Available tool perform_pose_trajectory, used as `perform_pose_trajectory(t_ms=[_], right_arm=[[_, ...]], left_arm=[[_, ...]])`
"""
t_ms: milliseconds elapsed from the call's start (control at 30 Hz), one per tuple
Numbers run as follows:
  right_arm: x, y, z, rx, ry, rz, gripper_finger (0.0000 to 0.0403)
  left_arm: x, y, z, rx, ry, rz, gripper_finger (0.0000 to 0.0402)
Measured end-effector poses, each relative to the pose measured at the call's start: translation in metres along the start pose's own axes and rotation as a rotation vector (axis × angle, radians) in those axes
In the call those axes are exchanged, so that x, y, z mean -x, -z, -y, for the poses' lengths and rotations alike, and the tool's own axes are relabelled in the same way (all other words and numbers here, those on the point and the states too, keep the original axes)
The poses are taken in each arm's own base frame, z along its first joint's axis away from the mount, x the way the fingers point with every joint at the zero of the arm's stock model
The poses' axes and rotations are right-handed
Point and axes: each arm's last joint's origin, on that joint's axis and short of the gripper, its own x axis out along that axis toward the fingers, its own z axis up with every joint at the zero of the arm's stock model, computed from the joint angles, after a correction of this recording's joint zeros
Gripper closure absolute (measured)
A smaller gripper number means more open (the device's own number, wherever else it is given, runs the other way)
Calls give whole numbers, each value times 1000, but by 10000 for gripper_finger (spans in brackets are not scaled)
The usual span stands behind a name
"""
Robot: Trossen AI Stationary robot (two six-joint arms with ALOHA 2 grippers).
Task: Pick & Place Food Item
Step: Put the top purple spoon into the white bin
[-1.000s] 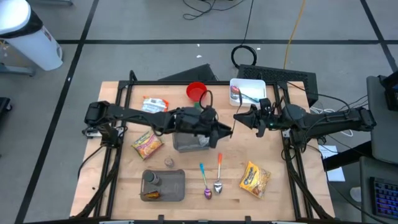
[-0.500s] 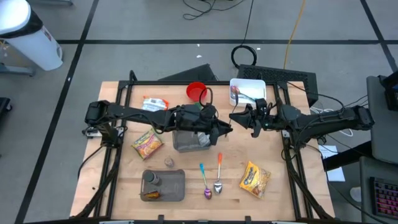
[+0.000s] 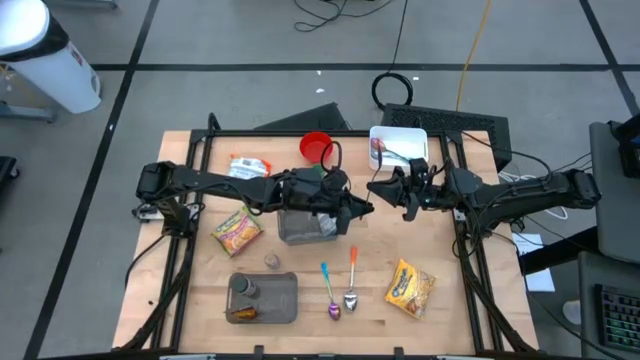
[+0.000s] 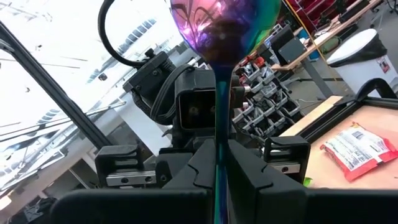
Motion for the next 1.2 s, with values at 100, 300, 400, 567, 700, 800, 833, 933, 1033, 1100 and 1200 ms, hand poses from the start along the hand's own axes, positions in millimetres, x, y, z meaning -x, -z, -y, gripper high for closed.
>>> perform_pose_trajectory(t_ms=[100,300,400,567,700,800,833,933,1033,1100,1200], right_arm=[[0,0,0,-5,-1,2,395],[0,-2,-2,-8,-20,15,347],[0,-4,-4,16,-39,34,321],[1,-9,-9,89,-110,82,292],[1,-11,-11,109,-130,98,278],[1,-11,-9,112,-127,94,271],[1,-11,-9,116,-140,86,270],[1,-13,-10,130,-204,64,269],[3,-20,-13,144,-305,97,271],[4,-26,-16,156,-379,132,272],[3,-31,-13,139,-442,142,272]], left_arm=[[0,0,0,6,3,3,346],[0,-4,4,0,74,20,346],[0,-6,7,0,125,33,346],[1,-10,12,-3,209,43,346],[3,-13,16,-4,281,58,346],[5,-18,22,-12,367,93,346],[6,-20,24,-12,405,106,346],[11,-27,32,-7,525,144,346],[14,-31,36,4,593,156,346],[14,-31,36,21,612,137,346],[14,-30,36,42,626,116,346]])
